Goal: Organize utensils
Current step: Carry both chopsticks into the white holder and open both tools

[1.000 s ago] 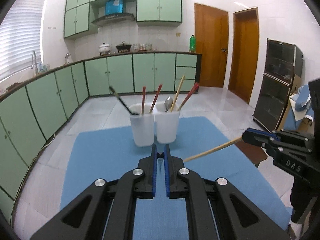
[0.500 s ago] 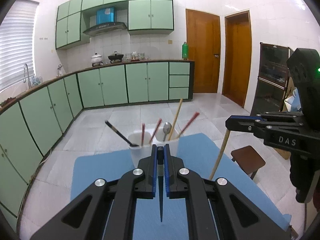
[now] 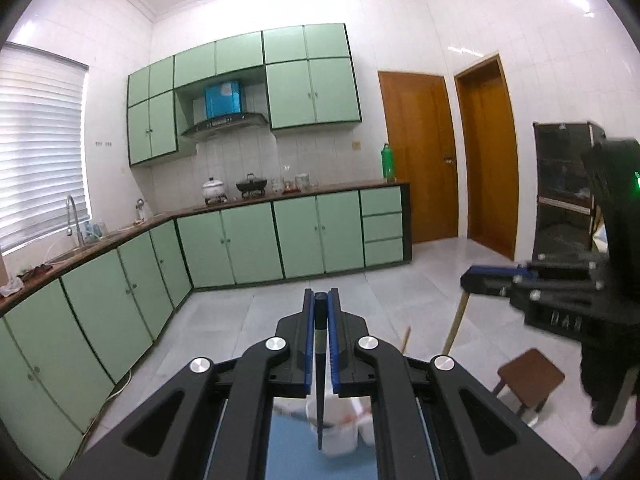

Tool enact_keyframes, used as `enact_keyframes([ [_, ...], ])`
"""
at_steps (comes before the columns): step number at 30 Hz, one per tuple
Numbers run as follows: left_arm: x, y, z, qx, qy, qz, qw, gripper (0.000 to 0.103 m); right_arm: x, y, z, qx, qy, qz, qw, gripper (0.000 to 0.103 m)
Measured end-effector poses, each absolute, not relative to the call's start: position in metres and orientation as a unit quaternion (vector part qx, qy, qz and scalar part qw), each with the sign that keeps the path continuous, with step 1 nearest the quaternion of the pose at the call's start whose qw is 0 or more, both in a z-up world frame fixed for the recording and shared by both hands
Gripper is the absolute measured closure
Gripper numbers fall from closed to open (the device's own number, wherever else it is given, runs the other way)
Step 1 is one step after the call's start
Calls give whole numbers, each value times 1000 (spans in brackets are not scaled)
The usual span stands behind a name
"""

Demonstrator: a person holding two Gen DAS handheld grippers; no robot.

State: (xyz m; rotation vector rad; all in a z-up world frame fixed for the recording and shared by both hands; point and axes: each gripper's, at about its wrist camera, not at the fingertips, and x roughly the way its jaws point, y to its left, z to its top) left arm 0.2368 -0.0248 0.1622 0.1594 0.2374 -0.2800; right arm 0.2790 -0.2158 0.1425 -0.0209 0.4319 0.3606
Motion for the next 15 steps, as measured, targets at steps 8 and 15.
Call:
enact_keyframes([
  [8,295,-38,143,49,132,-150,979,97,326,-216,132,-1,206,164,965,97],
  [15,331,-31,93,21,193,-151,969,97,359,-213,88,4,253,168,953,96],
])
